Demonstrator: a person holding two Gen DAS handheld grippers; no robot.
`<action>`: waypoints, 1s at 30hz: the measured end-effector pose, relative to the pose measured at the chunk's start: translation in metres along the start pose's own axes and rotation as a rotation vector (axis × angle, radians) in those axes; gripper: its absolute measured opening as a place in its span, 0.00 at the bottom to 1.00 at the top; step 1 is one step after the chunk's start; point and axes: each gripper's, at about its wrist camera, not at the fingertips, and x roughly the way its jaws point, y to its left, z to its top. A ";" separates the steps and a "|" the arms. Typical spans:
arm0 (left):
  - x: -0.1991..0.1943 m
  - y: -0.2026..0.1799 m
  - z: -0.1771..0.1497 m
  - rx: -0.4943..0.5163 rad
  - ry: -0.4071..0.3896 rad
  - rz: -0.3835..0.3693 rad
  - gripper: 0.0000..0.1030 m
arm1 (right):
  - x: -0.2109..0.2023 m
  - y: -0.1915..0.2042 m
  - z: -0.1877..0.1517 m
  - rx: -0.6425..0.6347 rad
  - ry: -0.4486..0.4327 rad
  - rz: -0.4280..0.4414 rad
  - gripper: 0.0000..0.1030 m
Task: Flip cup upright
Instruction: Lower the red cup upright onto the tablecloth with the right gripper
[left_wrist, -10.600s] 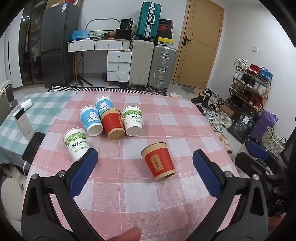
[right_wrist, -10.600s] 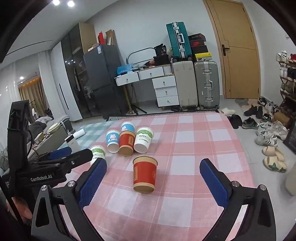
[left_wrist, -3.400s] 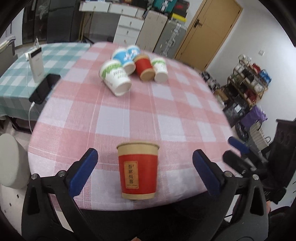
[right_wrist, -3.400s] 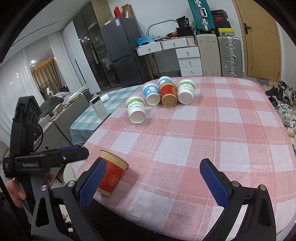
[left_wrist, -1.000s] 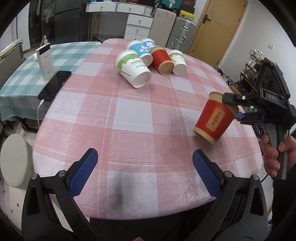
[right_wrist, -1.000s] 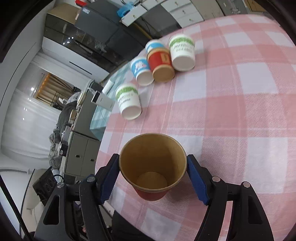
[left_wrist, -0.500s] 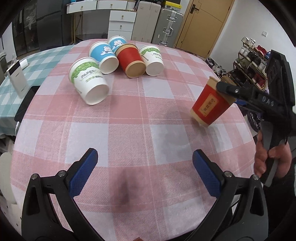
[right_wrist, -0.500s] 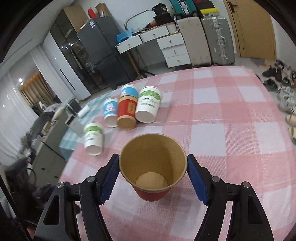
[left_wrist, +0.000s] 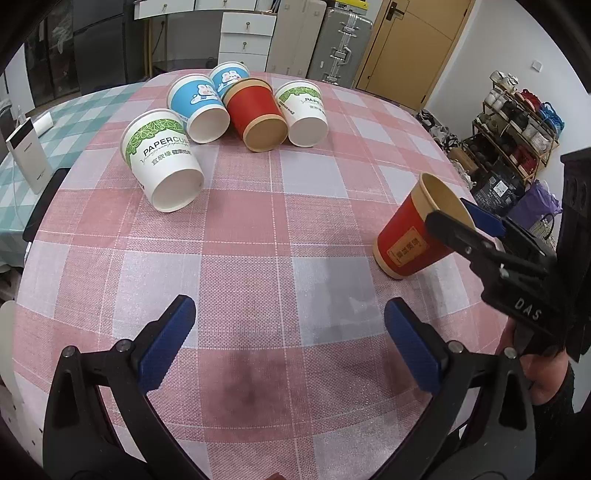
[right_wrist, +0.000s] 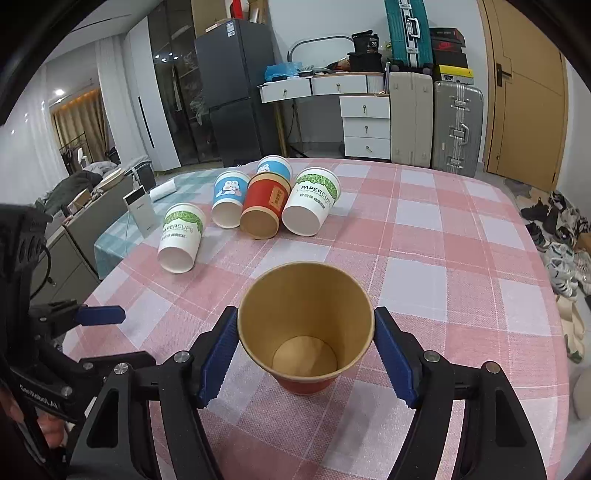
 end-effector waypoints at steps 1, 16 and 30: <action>0.000 0.000 0.000 -0.001 0.000 0.001 0.99 | 0.000 0.001 -0.001 -0.004 -0.001 -0.002 0.71; -0.036 -0.008 -0.009 0.019 -0.062 0.014 0.99 | 0.008 0.010 -0.012 -0.010 0.057 0.011 0.86; -0.082 -0.030 -0.003 0.062 -0.202 0.036 0.99 | -0.083 0.005 -0.008 0.078 -0.102 0.019 0.97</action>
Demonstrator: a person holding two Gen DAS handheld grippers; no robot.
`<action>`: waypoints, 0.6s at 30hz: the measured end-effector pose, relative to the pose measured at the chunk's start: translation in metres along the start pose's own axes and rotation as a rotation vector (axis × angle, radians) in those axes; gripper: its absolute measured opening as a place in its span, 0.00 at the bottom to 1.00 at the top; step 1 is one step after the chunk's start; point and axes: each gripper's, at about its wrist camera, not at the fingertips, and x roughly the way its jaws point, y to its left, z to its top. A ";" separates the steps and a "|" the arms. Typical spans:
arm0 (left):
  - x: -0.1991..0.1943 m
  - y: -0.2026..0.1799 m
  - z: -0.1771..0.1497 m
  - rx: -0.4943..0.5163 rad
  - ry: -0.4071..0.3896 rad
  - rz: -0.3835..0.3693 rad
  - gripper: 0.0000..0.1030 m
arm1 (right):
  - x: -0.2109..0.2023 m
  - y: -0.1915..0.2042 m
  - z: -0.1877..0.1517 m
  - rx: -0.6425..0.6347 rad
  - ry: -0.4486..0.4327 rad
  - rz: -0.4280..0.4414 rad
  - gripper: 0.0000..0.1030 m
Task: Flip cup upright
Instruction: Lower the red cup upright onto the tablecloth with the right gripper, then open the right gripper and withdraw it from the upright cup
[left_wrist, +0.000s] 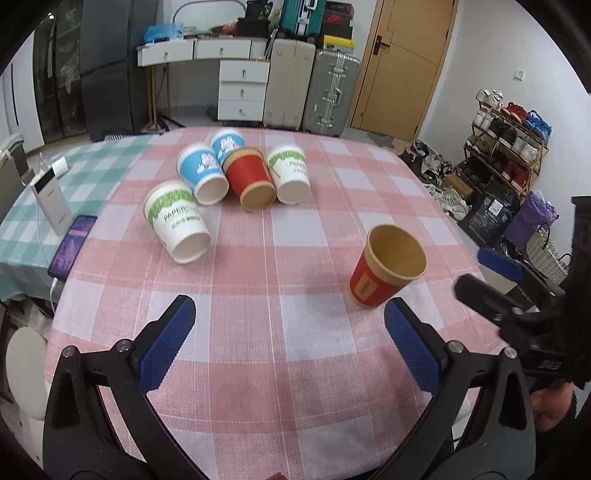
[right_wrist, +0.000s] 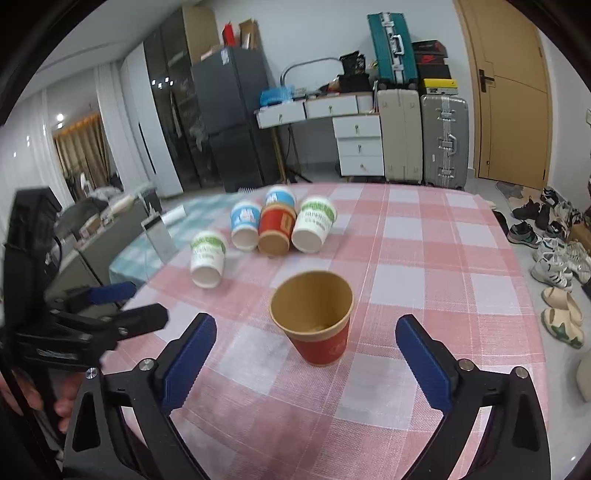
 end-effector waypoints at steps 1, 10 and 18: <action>-0.002 -0.003 0.002 0.003 -0.014 0.004 0.99 | -0.008 -0.001 0.002 0.012 -0.019 0.006 0.98; -0.019 -0.024 0.019 0.031 -0.106 0.027 0.99 | -0.052 0.000 0.012 0.057 -0.138 0.010 0.99; -0.019 -0.025 0.026 0.022 -0.134 0.040 0.99 | -0.064 0.003 0.010 0.046 -0.167 -0.002 0.99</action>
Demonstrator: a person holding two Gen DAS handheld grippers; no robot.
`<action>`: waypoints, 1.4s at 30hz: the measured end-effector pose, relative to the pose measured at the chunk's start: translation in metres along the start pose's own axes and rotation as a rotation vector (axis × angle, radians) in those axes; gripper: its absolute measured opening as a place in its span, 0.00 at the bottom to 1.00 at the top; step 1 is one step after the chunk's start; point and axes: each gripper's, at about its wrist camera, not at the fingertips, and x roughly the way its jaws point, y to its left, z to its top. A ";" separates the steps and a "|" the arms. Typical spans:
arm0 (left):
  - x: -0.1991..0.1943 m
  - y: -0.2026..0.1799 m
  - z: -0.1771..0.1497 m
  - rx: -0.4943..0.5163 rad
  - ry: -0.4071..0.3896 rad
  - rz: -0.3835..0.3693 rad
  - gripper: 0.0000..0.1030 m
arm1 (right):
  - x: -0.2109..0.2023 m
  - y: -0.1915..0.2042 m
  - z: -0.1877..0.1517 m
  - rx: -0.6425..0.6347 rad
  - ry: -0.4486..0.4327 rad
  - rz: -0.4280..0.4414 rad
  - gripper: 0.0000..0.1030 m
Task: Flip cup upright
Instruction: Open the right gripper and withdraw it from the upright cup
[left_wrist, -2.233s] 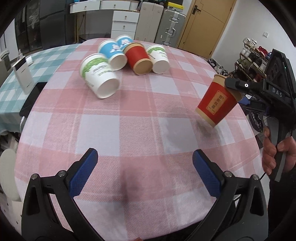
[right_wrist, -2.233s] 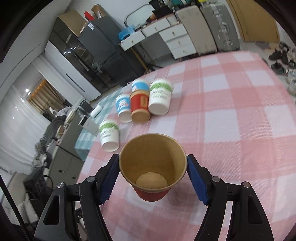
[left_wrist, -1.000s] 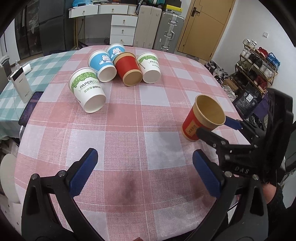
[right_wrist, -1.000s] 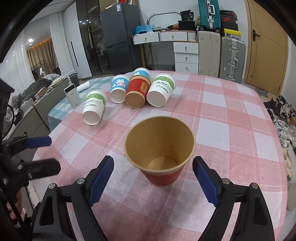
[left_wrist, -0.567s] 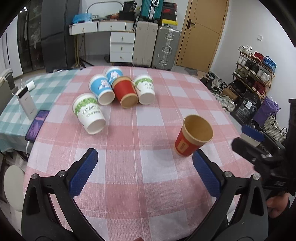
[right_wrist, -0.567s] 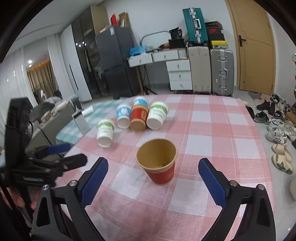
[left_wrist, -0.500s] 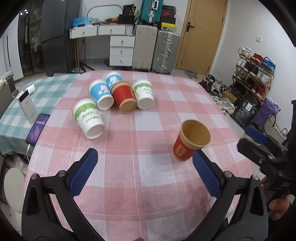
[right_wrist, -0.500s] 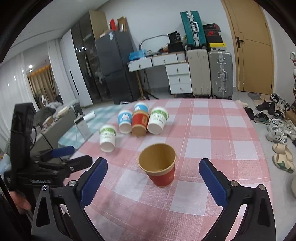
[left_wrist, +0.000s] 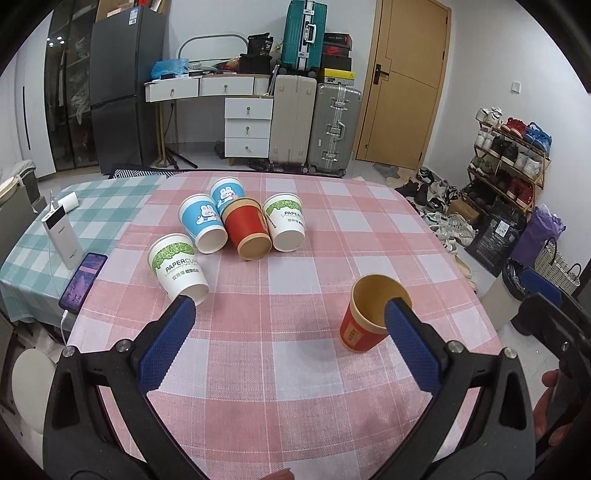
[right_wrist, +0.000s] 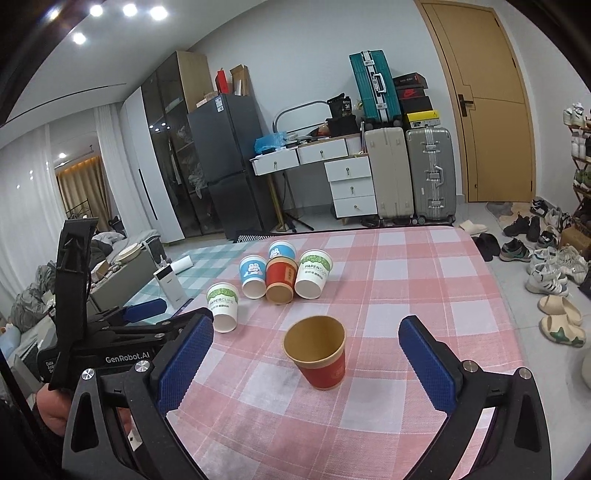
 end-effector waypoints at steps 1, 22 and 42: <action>0.000 0.000 0.000 0.001 -0.003 0.000 0.99 | -0.001 0.001 0.000 -0.001 -0.003 -0.001 1.00; 0.000 -0.005 0.004 0.017 -0.014 0.005 0.99 | -0.001 0.000 -0.001 -0.011 -0.005 0.002 1.00; -0.002 -0.010 0.006 0.028 -0.017 -0.005 0.99 | 0.000 0.003 -0.001 -0.015 -0.005 0.004 1.00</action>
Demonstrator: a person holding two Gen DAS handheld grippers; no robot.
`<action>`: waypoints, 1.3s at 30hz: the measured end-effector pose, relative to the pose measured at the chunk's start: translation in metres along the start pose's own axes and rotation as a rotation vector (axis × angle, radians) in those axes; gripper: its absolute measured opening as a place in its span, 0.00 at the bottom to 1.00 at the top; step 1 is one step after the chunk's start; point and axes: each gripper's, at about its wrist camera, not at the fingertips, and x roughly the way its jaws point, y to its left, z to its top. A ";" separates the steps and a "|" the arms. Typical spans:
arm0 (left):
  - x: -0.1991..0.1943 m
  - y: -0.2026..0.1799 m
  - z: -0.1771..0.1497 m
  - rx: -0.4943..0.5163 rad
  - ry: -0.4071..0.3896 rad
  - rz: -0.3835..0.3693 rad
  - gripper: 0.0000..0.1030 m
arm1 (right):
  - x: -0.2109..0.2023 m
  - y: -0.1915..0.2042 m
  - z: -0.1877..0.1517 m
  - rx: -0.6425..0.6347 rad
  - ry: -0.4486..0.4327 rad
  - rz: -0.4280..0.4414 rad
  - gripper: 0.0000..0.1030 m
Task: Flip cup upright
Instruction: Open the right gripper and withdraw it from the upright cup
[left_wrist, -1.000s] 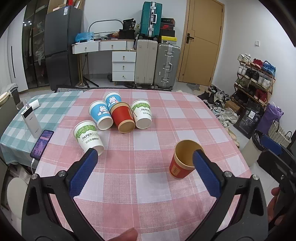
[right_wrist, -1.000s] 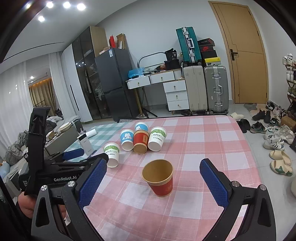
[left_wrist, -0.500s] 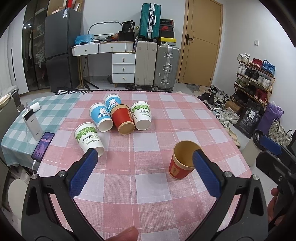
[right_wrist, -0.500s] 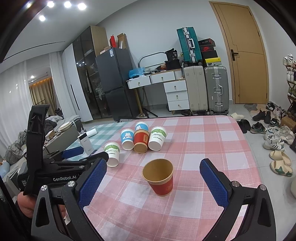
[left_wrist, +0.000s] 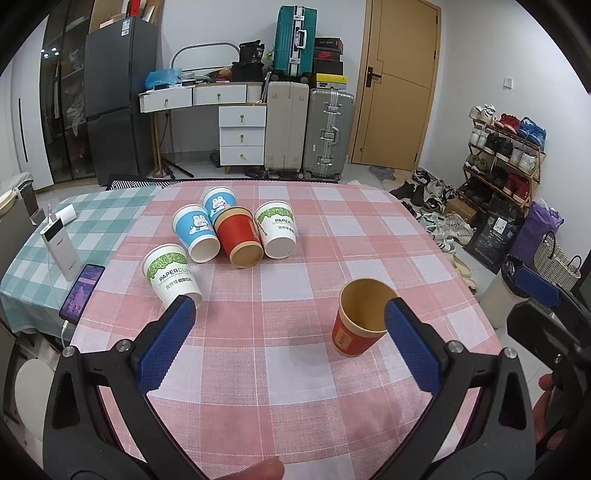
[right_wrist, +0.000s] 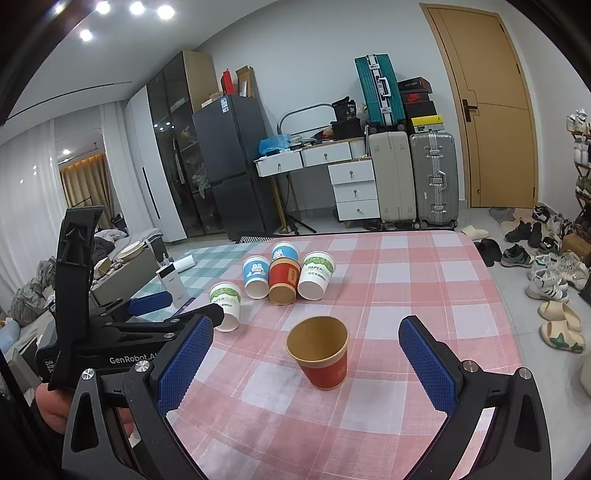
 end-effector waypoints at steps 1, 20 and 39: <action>0.001 0.001 0.000 0.000 0.001 -0.002 0.99 | 0.000 0.000 0.000 0.001 -0.001 0.002 1.00; 0.000 -0.002 -0.001 0.005 -0.006 -0.001 0.99 | 0.000 -0.001 0.000 0.002 0.001 0.007 1.00; 0.006 -0.005 -0.001 0.015 0.011 -0.004 0.99 | 0.003 -0.001 -0.002 -0.004 0.008 0.005 1.00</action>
